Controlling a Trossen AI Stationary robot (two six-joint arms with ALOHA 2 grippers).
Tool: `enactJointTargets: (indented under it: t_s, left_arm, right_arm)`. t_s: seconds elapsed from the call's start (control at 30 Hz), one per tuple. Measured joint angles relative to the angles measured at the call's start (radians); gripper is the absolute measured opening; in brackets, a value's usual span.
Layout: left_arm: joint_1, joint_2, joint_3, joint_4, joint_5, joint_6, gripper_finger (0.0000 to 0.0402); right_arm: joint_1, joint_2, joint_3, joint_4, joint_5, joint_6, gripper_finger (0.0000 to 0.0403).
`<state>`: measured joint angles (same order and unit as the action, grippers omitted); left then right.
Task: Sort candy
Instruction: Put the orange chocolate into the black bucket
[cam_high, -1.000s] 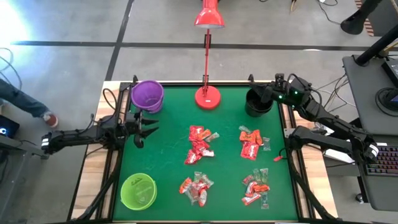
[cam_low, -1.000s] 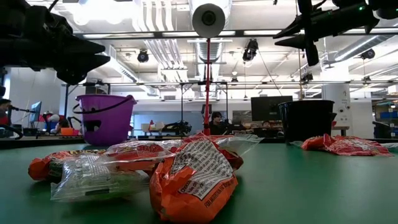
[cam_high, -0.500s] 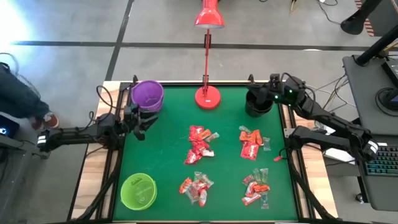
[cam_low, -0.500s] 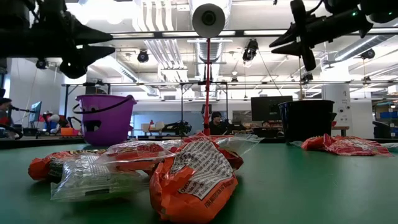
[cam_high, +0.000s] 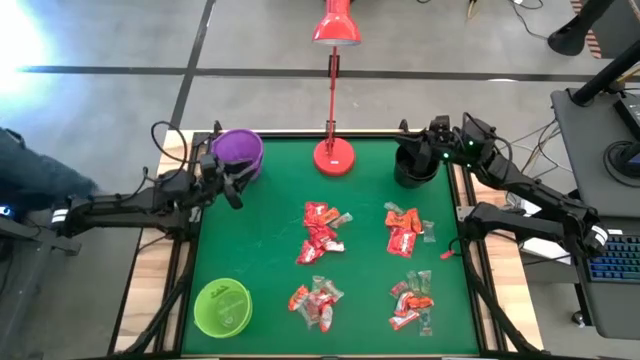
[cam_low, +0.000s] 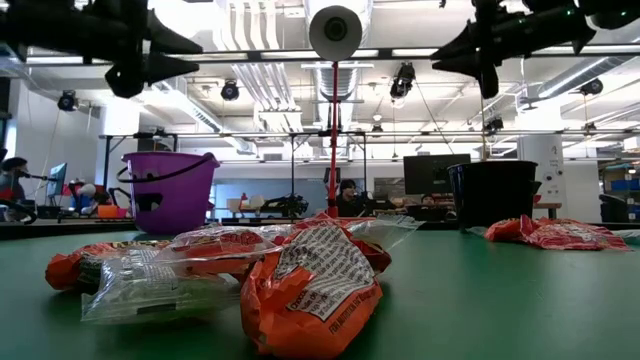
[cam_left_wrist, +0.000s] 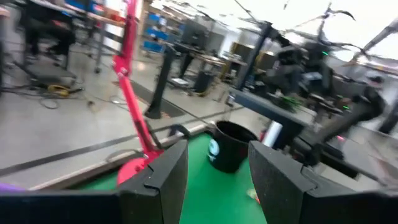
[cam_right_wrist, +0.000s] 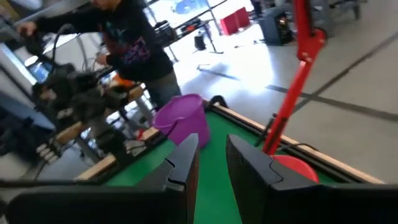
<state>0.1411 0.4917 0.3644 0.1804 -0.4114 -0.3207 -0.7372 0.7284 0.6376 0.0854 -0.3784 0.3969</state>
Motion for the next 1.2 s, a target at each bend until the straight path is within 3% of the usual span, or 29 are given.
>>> enactJointTargets:
  t_s: [0.2,0.33,0.63,0.97,1.2]
  left_arm:
    - [0.000,0.050,0.156,-0.170,-0.054,0.017,0.0152]
    - [0.000,0.082,0.238,-0.255,-0.054,0.003,0.0152]
    - [0.000,0.163,0.366,-0.357,-0.054,-0.014,0.0152]
    - [0.000,0.268,0.495,-0.591,-0.051,-0.003,0.0152]
    - [0.000,0.294,0.509,-0.607,-0.046,-0.004,0.0152]
  right_arm:
    - [0.000,0.001,0.037,-0.023,-0.048,0.004,0.0084]
    - [0.001,0.001,0.070,-0.049,-0.100,-0.025,0.0113]
    - [0.000,0.005,0.079,-0.056,-0.101,-0.069,0.0176]
    - [0.000,0.012,0.079,-0.058,-0.146,0.010,0.0180]
    - [0.000,0.013,0.134,-0.067,-0.206,-0.014,0.0180]
